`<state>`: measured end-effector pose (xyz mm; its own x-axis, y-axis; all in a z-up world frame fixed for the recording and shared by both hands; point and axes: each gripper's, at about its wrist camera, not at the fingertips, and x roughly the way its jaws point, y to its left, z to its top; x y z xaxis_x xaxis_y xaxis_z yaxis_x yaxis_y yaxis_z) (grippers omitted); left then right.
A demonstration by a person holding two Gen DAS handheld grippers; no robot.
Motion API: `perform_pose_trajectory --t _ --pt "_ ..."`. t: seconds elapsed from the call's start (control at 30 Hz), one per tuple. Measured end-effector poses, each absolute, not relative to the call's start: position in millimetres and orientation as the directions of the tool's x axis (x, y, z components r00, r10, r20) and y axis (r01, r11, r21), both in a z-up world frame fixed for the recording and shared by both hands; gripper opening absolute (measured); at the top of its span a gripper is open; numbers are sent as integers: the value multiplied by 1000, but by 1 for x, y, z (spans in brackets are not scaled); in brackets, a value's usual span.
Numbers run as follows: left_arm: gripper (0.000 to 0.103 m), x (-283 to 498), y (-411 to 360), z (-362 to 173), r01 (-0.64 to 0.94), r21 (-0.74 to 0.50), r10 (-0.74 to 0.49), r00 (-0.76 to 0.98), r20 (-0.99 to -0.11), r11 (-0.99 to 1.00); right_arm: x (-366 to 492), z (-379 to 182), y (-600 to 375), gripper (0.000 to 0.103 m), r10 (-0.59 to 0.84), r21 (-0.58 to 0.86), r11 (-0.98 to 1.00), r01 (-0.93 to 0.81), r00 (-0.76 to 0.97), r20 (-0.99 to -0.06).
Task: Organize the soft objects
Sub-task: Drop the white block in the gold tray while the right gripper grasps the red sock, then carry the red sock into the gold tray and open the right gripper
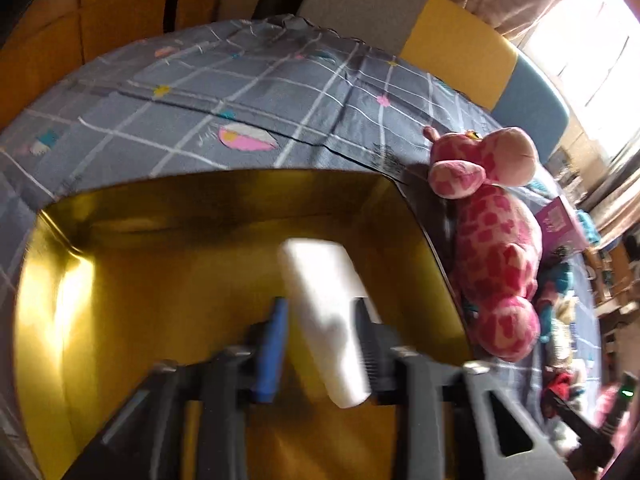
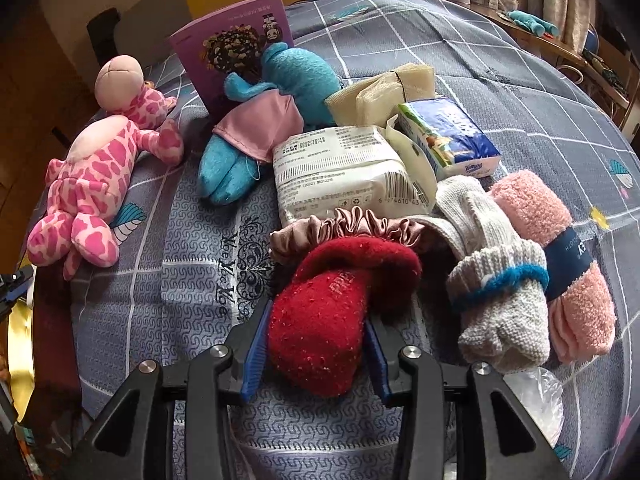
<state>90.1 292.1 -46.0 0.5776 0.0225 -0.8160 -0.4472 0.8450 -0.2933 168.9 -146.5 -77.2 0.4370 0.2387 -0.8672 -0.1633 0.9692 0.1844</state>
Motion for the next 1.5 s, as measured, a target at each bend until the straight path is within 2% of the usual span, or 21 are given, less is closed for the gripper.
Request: perform_pose_trajectory --t 0.03,0.17,0.3,0.43,0.6,0.83,1.13,1.33,1.5 --pt "69 89 291 -44 -456 -271 49 577 -815 848 168 -77 -145 43 236 178 969 -169 440 -866" --pt "71 71 280 -29 -467 -199 147 604 -783 862 166 -77 -141 43 220 150 971 -184 457 -862" --pt "84 45 265 -15 -463 -154 197 624 -757 873 162 -76 -136 41 209 130 973 -193 478 -853" --pt "88 15 247 -2 -469 -110 255 645 -721 876 154 -70 -128 35 205 106 969 -221 493 -846" --pt "89 -10 234 6 -472 -99 275 657 -702 876 135 -53 -105 35 241 83 948 -309 523 -818" --pt "91 -30 229 10 -476 -93 285 659 -696 875 101 -23 -62 35 375 105 874 -474 521 -767" --pt "92 -45 236 3 -493 -127 267 650 -711 861 64 2 4 35 573 193 696 -691 373 -730" --pt "91 -54 253 -7 -524 -171 249 635 -732 834 52 4 61 35 607 196 595 -779 276 -745" --pt "92 -62 268 -6 -565 -178 279 627 -727 806 55 -3 109 35 595 182 540 -822 220 -773"
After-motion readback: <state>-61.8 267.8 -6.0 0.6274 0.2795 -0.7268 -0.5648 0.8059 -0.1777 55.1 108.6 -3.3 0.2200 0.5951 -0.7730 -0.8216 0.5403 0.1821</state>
